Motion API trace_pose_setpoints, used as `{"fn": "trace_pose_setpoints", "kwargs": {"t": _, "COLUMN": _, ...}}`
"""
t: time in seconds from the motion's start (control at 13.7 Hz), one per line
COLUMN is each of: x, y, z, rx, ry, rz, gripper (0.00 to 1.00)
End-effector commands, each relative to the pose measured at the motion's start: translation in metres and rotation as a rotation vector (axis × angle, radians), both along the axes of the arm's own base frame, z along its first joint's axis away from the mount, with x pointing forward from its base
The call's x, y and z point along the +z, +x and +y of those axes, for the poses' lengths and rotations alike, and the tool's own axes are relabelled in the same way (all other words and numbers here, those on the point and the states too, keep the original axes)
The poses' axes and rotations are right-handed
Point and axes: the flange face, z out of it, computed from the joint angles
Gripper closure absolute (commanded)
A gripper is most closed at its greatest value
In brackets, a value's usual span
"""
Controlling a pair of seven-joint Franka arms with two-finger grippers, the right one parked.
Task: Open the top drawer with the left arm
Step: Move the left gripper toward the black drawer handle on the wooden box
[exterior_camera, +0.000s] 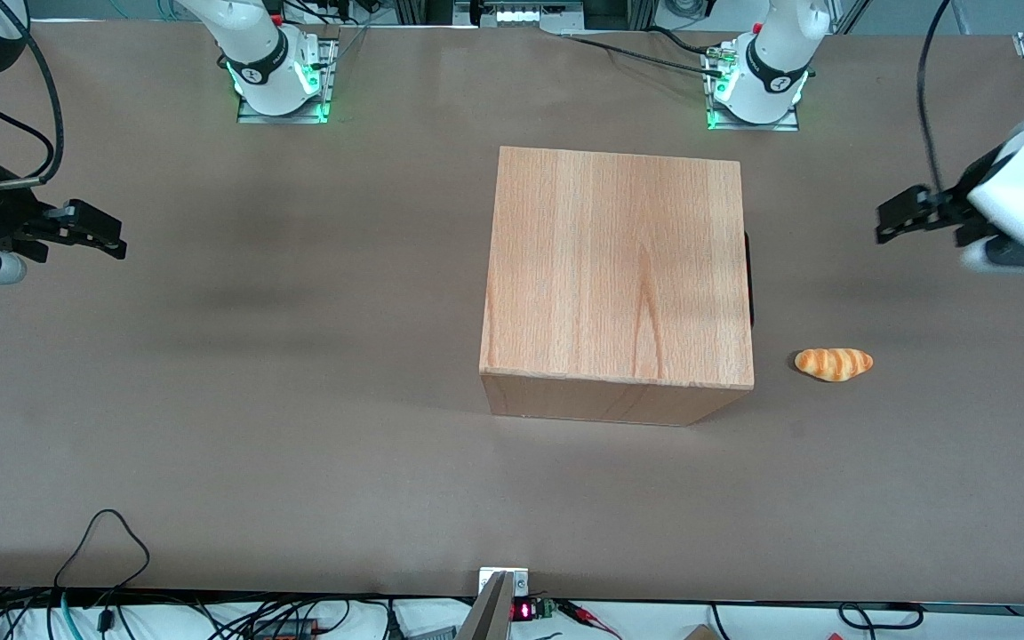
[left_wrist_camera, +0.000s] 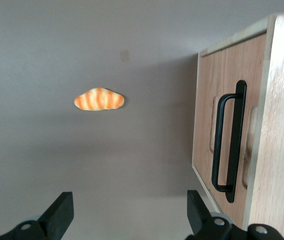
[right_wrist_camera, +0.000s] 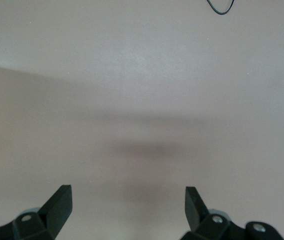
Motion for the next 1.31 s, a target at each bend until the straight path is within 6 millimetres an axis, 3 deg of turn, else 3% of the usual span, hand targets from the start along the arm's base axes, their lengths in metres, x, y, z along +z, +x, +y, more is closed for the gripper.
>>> {"fn": "trace_pose_setpoints", "kwargs": {"t": 0.0, "x": -0.029, "y": 0.015, "z": -0.011, "rx": -0.028, "ry": -0.002, "rz": 0.051, "gripper": 0.0}}
{"fn": "trace_pose_setpoints", "kwargs": {"t": 0.51, "x": -0.094, "y": 0.037, "z": -0.022, "rx": 0.003, "ry": -0.144, "rz": 0.159, "gripper": 0.0}}
{"fn": "trace_pose_setpoints", "kwargs": {"t": 0.87, "x": -0.117, "y": 0.042, "z": -0.028, "rx": -0.069, "ry": -0.188, "rz": 0.189, "gripper": 0.0}}
{"fn": "trace_pose_setpoints", "kwargs": {"t": 1.24, "x": -0.126, "y": 0.042, "z": -0.035, "rx": -0.091, "ry": -0.203, "rz": 0.206, "gripper": 0.0}}
